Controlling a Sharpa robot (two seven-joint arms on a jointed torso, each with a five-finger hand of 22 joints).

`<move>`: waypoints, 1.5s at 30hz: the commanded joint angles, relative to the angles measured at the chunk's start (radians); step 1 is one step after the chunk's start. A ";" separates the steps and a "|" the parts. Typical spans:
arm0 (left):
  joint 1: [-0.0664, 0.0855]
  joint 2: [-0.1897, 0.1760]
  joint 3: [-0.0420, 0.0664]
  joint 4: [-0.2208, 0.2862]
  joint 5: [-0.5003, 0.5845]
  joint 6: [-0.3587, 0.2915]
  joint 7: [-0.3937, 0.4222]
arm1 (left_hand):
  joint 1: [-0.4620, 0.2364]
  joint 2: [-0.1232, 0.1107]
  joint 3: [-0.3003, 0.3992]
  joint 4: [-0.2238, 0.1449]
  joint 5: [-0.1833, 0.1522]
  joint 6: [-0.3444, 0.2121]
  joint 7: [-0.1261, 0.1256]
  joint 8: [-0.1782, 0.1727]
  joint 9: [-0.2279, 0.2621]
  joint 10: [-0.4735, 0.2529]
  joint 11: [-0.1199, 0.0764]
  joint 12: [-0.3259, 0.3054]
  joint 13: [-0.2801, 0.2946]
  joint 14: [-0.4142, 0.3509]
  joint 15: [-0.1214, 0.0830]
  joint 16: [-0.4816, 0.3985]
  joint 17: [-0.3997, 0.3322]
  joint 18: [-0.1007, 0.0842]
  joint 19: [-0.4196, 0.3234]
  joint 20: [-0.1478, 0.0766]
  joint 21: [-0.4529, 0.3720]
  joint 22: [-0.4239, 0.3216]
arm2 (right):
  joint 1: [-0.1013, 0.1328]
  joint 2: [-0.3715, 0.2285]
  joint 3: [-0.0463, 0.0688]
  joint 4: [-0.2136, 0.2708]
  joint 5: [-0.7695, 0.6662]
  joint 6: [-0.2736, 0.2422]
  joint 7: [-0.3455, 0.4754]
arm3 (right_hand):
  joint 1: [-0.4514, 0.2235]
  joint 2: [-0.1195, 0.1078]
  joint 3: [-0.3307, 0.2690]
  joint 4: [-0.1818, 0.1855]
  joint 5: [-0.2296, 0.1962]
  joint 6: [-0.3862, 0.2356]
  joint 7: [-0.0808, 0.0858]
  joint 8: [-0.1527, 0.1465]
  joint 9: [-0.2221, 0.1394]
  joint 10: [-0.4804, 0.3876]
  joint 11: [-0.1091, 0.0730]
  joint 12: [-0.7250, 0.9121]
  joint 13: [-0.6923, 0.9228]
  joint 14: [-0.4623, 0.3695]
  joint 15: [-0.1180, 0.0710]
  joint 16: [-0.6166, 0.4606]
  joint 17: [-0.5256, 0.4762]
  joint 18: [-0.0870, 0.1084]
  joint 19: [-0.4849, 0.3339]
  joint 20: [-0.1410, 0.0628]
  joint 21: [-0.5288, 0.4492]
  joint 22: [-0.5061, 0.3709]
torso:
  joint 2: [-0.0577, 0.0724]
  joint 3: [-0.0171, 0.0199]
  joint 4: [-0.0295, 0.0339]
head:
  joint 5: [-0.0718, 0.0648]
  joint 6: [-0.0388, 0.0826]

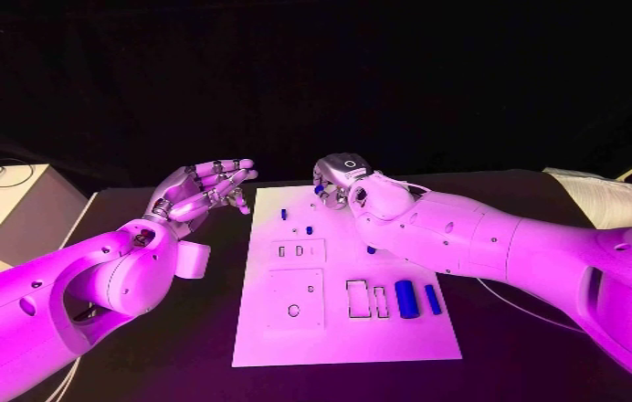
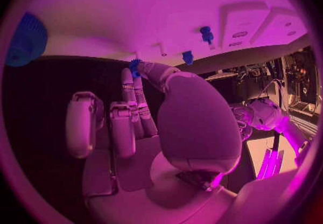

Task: Assemble the parts on the task board

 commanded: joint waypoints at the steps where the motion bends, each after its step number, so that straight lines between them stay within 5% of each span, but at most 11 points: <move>1: 0.001 0.003 0.001 0.004 -0.003 0.002 0.007 | -0.002 -0.004 0.006 -0.002 0.004 0.007 0.022 0.006 0.001 -0.007 0.000 0.003 0.001 -0.009 0.000 0.005 0.001 0.005 -0.007 0.002 0.006 0.001 | 0.000 0.005 0.000 -0.002 0.005 0.021 0.017 | -0.010 -0.001 0.000 -0.007 -0.005 -0.009 0.000 0.000 0.002 -0.007 0.001 -0.005 -0.002 0.098 0.005 -0.004 0.241 0.004 0.001 0.002 -0.001 0.000 | 0.001 -0.0015 0.0008 | 0.000 0.000; 14: 0.001 0.002 0.002 0.006 -0.003 0.001 0.007 | -0.002 -0.004 0.006 -0.002 0.004 0.007 0.022 0.006 0.001 -0.007 0.000 0.003 0.001 -0.009 0.000 0.005 0.001 0.005 -0.007 0.002 0.006 0.001 | -0.006 0.021 -0.001 -0.025 0.009 0.034 0.019 | -0.016 -0.004 0.000 -0.009 -0.007 -0.014 0.001 -0.003 0.003 -0.012 0.002 -0.006 -0.004 0.097 0.006 -0.004 0.239 0.005 -0.001 0.003 -0.004 -0.005 | 0.001 -0.0002 -0.0014 | 0.005 -0.003; 19: 0.001 0.001 0.002 0.007 -0.003 0.000 0.006 | -0.002 -0.004 0.006 -0.002 0.004 0.007 0.022 0.006 0.001 -0.007 0.000 0.003 0.001 -0.009 0.000 0.005 0.001 0.005 -0.007 0.002 0.006 0.001 | -0.007 0.024 -0.001 -0.033 0.010 0.042 0.018 | -0.045 -0.028 -0.012 -0.011 -0.010 -0.070 0.023 -0.041 -0.003 -0.085 0.023 -0.007 -0.028 0.087 0.023 -0.020 0.196 0.016 -0.023 0.016 -0.052 -0.058 | 0.000 -0.0020 -0.0027 | 0.005 -0.003; 21: 0.001 0.001 0.002 0.008 -0.003 0.000 0.006 | -0.002 -0.004 0.006 -0.002 0.004 0.007 0.022 0.006 0.001 -0.007 0.000 0.003 0.001 -0.009 0.000 0.005 0.001 0.005 -0.007 0.002 0.006 0.001 | -0.007 0.024 -0.001 -0.035 0.010 0.041 0.018 | -0.045 -0.025 -0.074 -0.017 -0.025 -0.123 0.032 -0.078 -0.016 -0.178 0.036 -0.005 -0.055 0.076 0.032 -0.039 0.151 0.030 -0.047 0.028 -0.112 -0.125 | 0.000 -0.0016 -0.0028 | 0.005 -0.003; 23: 0.001 0.000 0.002 0.008 -0.003 0.000 0.006 | -0.002 -0.004 0.006 -0.002 0.004 0.007 0.022 0.006 0.001 -0.007 0.000 0.003 0.001 -0.009 0.000 0.005 0.001 0.005 -0.007 0.002 0.006 0.001 | -0.007 0.022 -0.001 -0.036 0.010 0.033 0.019 | 0.025 0.041 -0.283 -0.001 -0.035 -0.151 0.016 -0.108 -0.028 -0.255 0.050 0.002 -0.086 0.066 0.041 -0.060 0.109 0.044 -0.067 0.040 -0.189 -0.206 | 0.000 -0.0012 -0.0026 | 0.005 -0.003; 26: 0.001 0.000 0.002 0.007 -0.003 0.000 0.006 | -0.002 -0.004 0.006 -0.002 0.004 0.007 0.022 0.006 0.001 -0.007 0.000 0.003 0.001 -0.009 0.000 0.005 0.001 0.005 -0.007 0.002 0.006 0.001 | -0.007 0.013 -0.001 -0.026 0.009 0.013 0.019 | 0.099 0.035 -0.413 0.071 -0.053 -0.181 -0.001 -0.137 -0.044 -0.286 0.055 -0.002 -0.093 0.063 0.047 -0.068 0.093 0.049 -0.065 0.041 -0.220 -0.235 | 0.000 -0.0014 -0.0018 | 0.005 -0.003; 29: 0.001 0.001 0.002 0.002 -0.003 0.001 0.007 | -0.002 -0.004 0.006 -0.002 0.004 0.007 0.022 0.006 0.001 -0.007 0.000 0.003 0.001 -0.009 0.000 0.005 0.001 0.005 -0.007 0.002 0.006 0.001 | -0.007 -0.009 -0.001 -0.002 0.009 0.001 0.019 | 0.191 0.008 -0.478 0.207 -0.057 -0.180 -0.003 -0.145 -0.051 -0.302 0.057 0.000 -0.092 0.062 0.049 -0.071 0.086 0.052 -0.061 0.041 -0.242 -0.255 | 0.000 -0.0013 -0.0022 | 0.003 -0.003; 36: 0.001 -0.001 0.002 -0.008 -0.001 0.005 0.009 | -0.002 -0.004 0.006 -0.002 0.004 0.007 0.022 0.006 0.001 -0.007 0.000 0.003 0.001 -0.009 0.000 0.005 0.001 0.005 -0.007 0.002 0.006 0.001 | -0.005 -0.093 0.002 0.092 0.025 -0.039 0.027 | 0.198 0.015 -0.480 0.220 -0.061 -0.160 -0.005 -0.138 -0.049 -0.246 0.043 0.022 -0.083 0.061 0.038 -0.074 0.080 0.052 -0.057 0.033 -0.247 -0.257 | -0.003 0.0012 -0.0087 | 0.011 -0.003; 38: 0.001 -0.004 0.002 -0.011 0.000 0.007 0.010 | -0.003 -0.005 0.011 -0.003 0.004 0.009 0.020 0.009 0.002 -0.004 -0.002 0.010 0.001 -0.011 0.000 0.006 -0.001 0.006 -0.015 0.002 0.016 0.007 | -0.003 -0.121 0.004 0.119 0.047 -0.065 0.045 | 0.205 0.029 -0.450 0.215 -0.058 -0.142 0.022 -0.131 -0.048 -0.196 0.028 0.039 -0.074 0.057 0.026 -0.081 0.068 0.056 -0.062 0.022 -0.268 -0.277 | -0.004 0.0022 -0.0118 | 0.012 0.002; 40: 0.001 -0.006 0.002 -0.013 0.001 0.010 0.012 | -0.003 -0.005 0.012 -0.003 0.003 0.010 0.020 0.010 0.003 -0.002 -0.002 0.011 0.002 -0.011 0.000 0.006 -0.001 0.006 -0.016 0.002 0.017 0.008 | 0.001 -0.161 0.007 0.154 0.093 -0.093 0.073 | 0.203 0.032 -0.424 0.213 -0.057 -0.132 0.026 -0.129 -0.049 -0.130 0.018 0.065 -0.058 0.063 0.016 -0.073 0.085 0.051 -0.052 0.015 -0.251 -0.256 | -0.006 0.0033 -0.0184 | 0.018 0.001; 45: 0.001 -0.008 0.002 -0.014 0.002 0.017 0.012 | -0.003 -0.005 0.014 -0.003 0.003 0.014 0.018 0.013 0.004 0.003 -0.004 0.015 0.002 -0.012 -0.001 0.007 -0.002 0.006 -0.019 0.002 0.021 0.010 | 0.020 -0.238 0.013 0.207 0.197 -0.116 0.140 | 0.160 0.016 -0.387 0.213 -0.051 -0.086 0.001 -0.111 -0.044 0.094 -0.025 0.195 0.029 0.073 -0.017 -0.055 0.123 0.035 -0.020 -0.015 -0.173 -0.168 | -0.011 0.0053 -0.0294 | 0.015 -0.001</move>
